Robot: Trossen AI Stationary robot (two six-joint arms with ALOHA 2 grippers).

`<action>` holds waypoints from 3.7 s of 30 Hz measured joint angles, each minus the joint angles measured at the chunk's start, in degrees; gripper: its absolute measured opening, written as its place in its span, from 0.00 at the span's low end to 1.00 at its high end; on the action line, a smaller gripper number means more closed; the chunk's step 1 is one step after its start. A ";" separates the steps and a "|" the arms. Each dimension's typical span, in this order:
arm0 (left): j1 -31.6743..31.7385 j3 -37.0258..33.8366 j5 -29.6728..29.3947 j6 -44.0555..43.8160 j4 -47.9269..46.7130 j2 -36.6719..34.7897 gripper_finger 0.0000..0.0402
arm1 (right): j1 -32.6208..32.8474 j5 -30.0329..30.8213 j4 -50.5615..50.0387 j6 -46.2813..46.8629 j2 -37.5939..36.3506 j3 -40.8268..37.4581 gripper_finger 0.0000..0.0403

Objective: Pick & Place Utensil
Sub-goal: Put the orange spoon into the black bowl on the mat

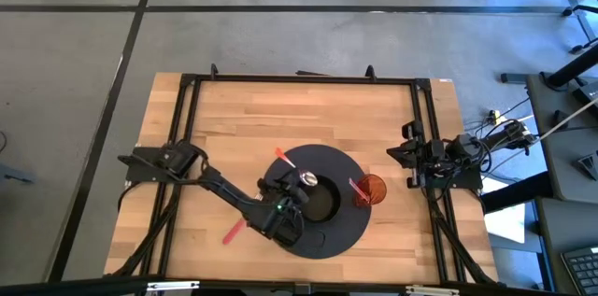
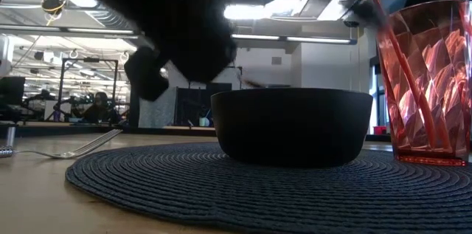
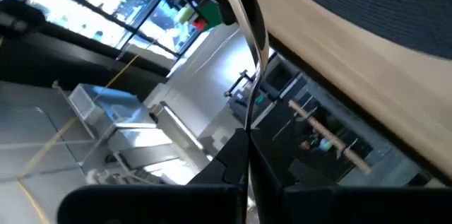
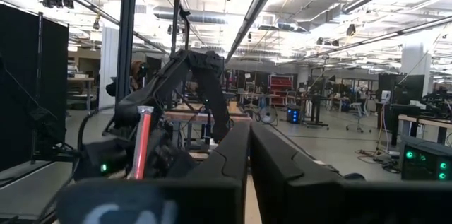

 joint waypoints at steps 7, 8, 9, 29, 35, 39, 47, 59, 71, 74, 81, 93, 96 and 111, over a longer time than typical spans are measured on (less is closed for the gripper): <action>1.37 0.00 -4.20 -1.94 -0.56 2.27 0.00 | -0.01 0.02 0.02 -0.01 -0.01 0.00 0.04; 1.52 0.00 -4.38 -1.97 -0.55 2.27 0.00 | -0.01 0.02 0.01 -0.01 0.00 0.00 0.04; 1.66 0.00 -4.41 -1.97 -0.54 2.27 0.00 | -0.01 0.02 0.00 -0.01 0.00 0.00 0.04; -4.95 0.00 -2.94 -2.23 -3.19 2.27 0.00 | 0.00 0.02 0.02 -0.02 0.00 0.00 0.04; -4.94 0.00 1.17 1.73 -3.52 2.25 0.00 | -0.01 0.02 0.02 -0.01 0.00 0.00 0.04; -4.39 0.00 1.08 1.98 -3.54 2.25 0.00 | -0.02 0.02 0.04 -0.02 0.00 0.00 0.04; -2.88 0.00 1.68 4.23 -3.54 2.49 0.00 | 0.00 0.02 0.02 0.18 -0.01 0.00 0.04; -2.58 0.00 2.73 6.50 -3.54 2.49 0.00 | 0.00 0.02 0.04 0.00 0.00 0.00 0.04; -1.60 0.00 4.23 9.96 -1.82 2.53 0.00 | 0.00 0.02 0.04 -0.03 0.00 0.00 0.04; -1.24 0.00 4.34 10.11 -1.63 2.53 0.00 | -0.02 0.02 0.07 -0.48 -0.02 0.00 0.04; 0.07 0.00 4.95 13.42 5.91 2.53 0.00 | -0.01 0.04 0.06 -1.36 0.00 0.00 0.04; -0.11 0.00 7.63 17.57 8.90 2.55 0.00 | -0.02 0.03 0.04 -1.40 0.00 0.00 0.04; -0.11 0.00 8.21 17.57 8.90 2.55 0.00 | 0.00 0.04 0.04 -1.41 0.00 0.00 0.04; -1.87 0.00 11.88 25.34 8.91 2.55 0.00 | 0.00 0.02 0.02 -1.44 0.00 0.00 0.04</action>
